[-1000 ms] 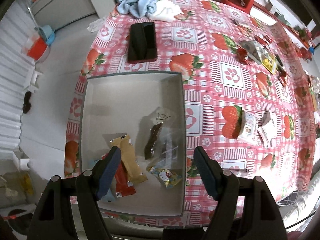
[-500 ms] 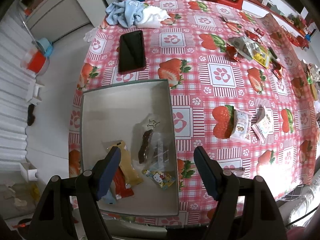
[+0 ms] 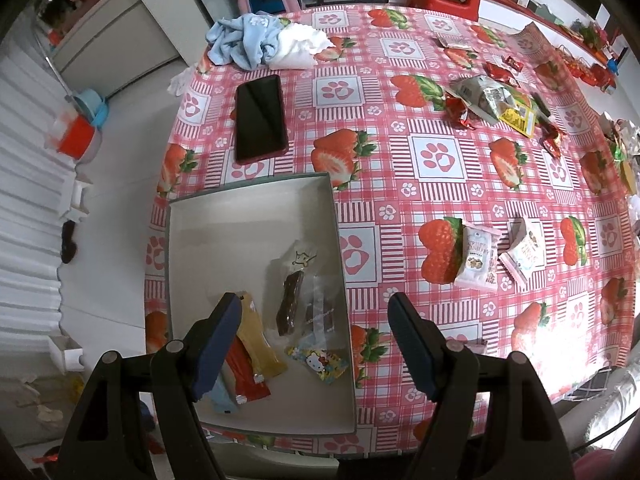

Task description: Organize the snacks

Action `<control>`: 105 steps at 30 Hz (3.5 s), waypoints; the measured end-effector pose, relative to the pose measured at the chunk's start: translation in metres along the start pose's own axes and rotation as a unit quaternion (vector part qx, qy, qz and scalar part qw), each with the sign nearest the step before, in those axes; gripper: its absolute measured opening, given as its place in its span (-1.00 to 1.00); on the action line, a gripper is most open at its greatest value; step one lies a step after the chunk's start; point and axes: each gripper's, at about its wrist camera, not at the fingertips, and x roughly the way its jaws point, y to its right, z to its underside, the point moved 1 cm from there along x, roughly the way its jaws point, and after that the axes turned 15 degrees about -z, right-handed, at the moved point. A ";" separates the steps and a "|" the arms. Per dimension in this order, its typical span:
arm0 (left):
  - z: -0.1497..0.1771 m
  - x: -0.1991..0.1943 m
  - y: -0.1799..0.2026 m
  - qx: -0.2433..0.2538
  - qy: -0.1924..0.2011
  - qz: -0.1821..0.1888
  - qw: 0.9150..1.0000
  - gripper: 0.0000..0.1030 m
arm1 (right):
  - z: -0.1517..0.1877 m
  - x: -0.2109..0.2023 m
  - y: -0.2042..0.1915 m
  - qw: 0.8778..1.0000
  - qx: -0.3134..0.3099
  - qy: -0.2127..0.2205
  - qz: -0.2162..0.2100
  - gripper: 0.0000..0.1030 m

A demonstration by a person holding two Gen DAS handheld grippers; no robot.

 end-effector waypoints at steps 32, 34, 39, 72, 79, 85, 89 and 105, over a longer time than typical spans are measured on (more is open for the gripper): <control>0.117 0.040 0.206 0.503 0.157 -0.001 0.850 0.55 | 0.194 0.011 0.164 0.925 0.293 -0.224 0.089 1.00; 0.111 0.047 0.207 0.486 0.143 -0.005 0.862 0.56 | 0.198 0.013 0.165 0.922 0.297 -0.230 0.089 1.00; 0.072 0.074 0.178 0.334 0.022 0.036 0.942 0.58 | 0.204 0.031 0.173 0.912 0.330 -0.235 0.068 1.00; 0.051 0.108 0.112 0.064 -0.162 0.066 0.983 0.64 | 0.226 0.121 0.207 0.903 0.299 -0.284 0.121 1.00; 0.051 0.109 0.122 0.050 -0.165 0.064 0.983 0.72 | 0.224 0.138 0.192 0.904 0.276 -0.305 0.114 1.00; 0.047 0.104 0.147 0.075 -0.159 0.072 0.982 0.37 | 0.211 0.147 0.198 0.904 0.250 -0.332 0.103 0.87; 0.041 0.093 0.157 0.107 -0.143 0.087 0.980 -0.37 | 0.202 0.142 0.175 0.922 0.201 -0.318 0.093 -0.06; 0.029 0.053 0.119 0.096 -0.100 0.138 0.981 -0.46 | 0.213 0.094 0.154 0.926 0.260 -0.274 -0.014 -0.12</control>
